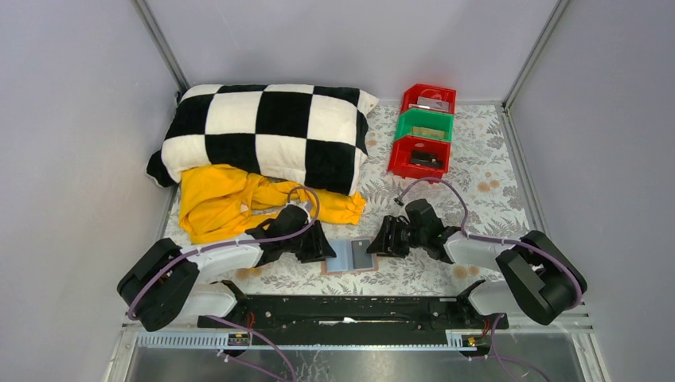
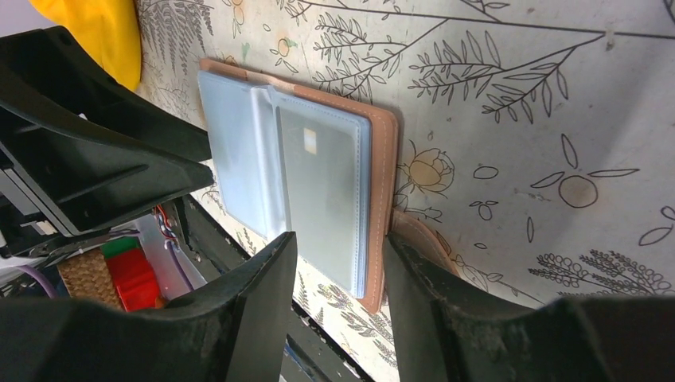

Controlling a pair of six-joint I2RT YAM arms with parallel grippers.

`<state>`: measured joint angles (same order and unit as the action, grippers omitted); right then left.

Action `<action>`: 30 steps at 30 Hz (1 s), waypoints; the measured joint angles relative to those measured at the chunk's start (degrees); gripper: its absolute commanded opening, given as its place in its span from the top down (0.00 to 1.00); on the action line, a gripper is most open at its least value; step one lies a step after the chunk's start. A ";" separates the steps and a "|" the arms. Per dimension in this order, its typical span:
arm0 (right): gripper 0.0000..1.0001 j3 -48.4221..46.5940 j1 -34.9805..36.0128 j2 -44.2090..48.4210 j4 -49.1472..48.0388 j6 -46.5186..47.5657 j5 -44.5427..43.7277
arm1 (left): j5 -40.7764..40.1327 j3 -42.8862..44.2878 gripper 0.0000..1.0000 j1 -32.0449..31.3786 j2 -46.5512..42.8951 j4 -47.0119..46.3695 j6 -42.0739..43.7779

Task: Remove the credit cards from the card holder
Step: Remove the credit card from the card holder.

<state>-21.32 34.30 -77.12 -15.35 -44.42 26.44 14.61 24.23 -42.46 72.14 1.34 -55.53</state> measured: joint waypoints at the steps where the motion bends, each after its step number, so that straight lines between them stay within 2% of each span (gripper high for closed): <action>1: 0.49 0.00 0.04 -0.11 -0.22 0.00 0.00 | 0.15 0.00 0.54 0.00 0.24 -0.52 0.00; 6: 0.49 0.17 0.44 0.55 -0.15 -0.20 -1.01 | 0.79 0.00 0.55 0.02 1.09 -1.64 0.00; 15: 0.47 -0.24 1.68 8.90 3.48 -0.13 -5.38 | 1.33 0.00 0.55 0.00 2.03 -3.41 0.04; 30: 0.48 -0.46 3.87 0.28 -1.20 -0.76 -3.45 | 1.53 0.07 0.55 0.00 2.32 -3.65 0.61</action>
<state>-21.78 38.17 -76.84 -16.56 -45.19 22.98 16.14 24.29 -42.46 74.46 -2.31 -54.92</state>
